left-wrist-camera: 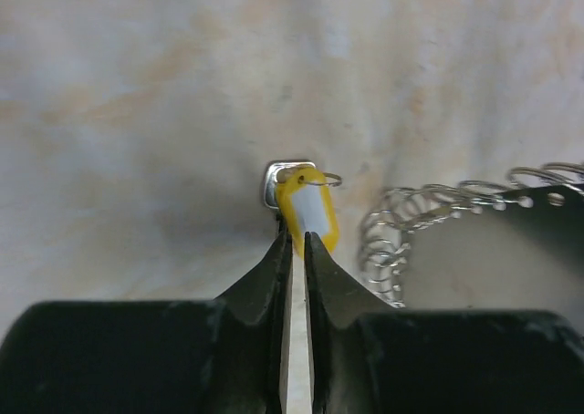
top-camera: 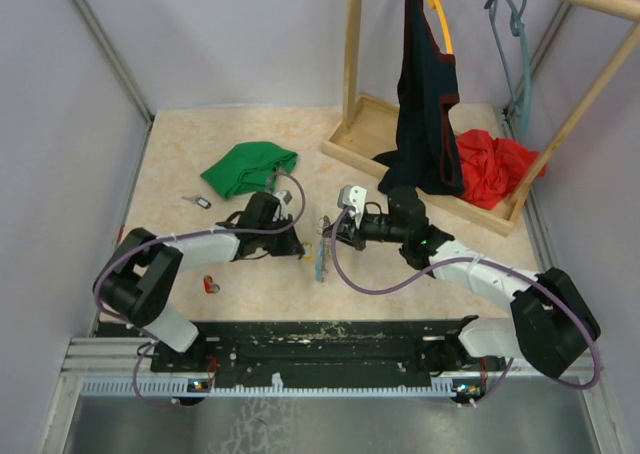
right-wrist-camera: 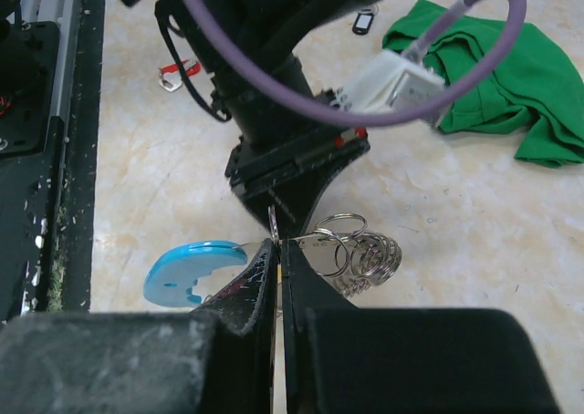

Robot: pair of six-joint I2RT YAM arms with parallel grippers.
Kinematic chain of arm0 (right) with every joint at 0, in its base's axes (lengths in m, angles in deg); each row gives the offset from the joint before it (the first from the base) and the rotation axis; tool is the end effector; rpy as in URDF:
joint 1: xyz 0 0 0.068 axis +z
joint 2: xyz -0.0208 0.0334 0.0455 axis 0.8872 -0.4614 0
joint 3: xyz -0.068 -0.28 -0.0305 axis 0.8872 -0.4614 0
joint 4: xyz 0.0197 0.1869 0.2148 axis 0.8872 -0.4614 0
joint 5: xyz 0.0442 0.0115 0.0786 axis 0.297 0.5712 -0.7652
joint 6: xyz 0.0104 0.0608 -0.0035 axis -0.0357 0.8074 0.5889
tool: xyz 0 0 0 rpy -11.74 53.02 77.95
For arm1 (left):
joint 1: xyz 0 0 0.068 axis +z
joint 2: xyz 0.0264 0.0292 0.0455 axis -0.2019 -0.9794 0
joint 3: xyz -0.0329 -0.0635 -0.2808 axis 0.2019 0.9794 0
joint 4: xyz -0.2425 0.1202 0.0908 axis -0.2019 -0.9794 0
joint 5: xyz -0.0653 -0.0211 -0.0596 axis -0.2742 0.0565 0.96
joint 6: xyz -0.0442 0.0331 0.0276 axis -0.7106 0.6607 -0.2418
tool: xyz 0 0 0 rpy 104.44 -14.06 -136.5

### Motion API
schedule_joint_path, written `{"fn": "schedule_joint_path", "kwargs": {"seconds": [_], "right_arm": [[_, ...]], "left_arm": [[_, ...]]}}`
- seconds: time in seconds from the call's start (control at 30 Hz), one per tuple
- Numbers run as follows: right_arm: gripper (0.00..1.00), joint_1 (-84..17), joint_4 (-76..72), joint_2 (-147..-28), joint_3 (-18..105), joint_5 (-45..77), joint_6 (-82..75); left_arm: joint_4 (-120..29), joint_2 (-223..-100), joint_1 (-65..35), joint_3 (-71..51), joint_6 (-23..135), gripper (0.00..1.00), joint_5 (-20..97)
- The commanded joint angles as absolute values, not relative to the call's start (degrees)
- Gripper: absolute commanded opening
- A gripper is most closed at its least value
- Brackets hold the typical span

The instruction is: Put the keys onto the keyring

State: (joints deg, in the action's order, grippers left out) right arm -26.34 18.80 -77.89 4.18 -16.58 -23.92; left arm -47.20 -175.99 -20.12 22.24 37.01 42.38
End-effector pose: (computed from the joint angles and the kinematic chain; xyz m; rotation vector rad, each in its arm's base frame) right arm 0.2185 0.1970 0.2449 -1.2177 1.4090 0.9143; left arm 0.2653 -0.1758 0.1364 0.1368 2.5402 -0.7184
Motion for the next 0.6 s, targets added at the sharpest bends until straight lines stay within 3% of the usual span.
{"fn": "schedule_joint_path", "kwargs": {"seconds": [0.0, 0.2, 0.57], "right_arm": [[0.0, -26.3, 21.5, -74.7, 4.6, -16.1, -23.2], [0.0, -26.0, 19.7, -73.9, 5.0, -14.8, -23.0], [0.0, -24.4, 17.8, -75.2, 7.6, -14.6, -22.3]], "left_arm": [[-40.3, -179.2, -24.0, 20.5, 33.6, 0.15, 48.8], [-36.7, -177.6, -24.3, 20.9, 32.8, 0.22, 48.9], [-26.6, -153.5, -19.6, 34.7, 43.7, 0.44, 46.2]]}}
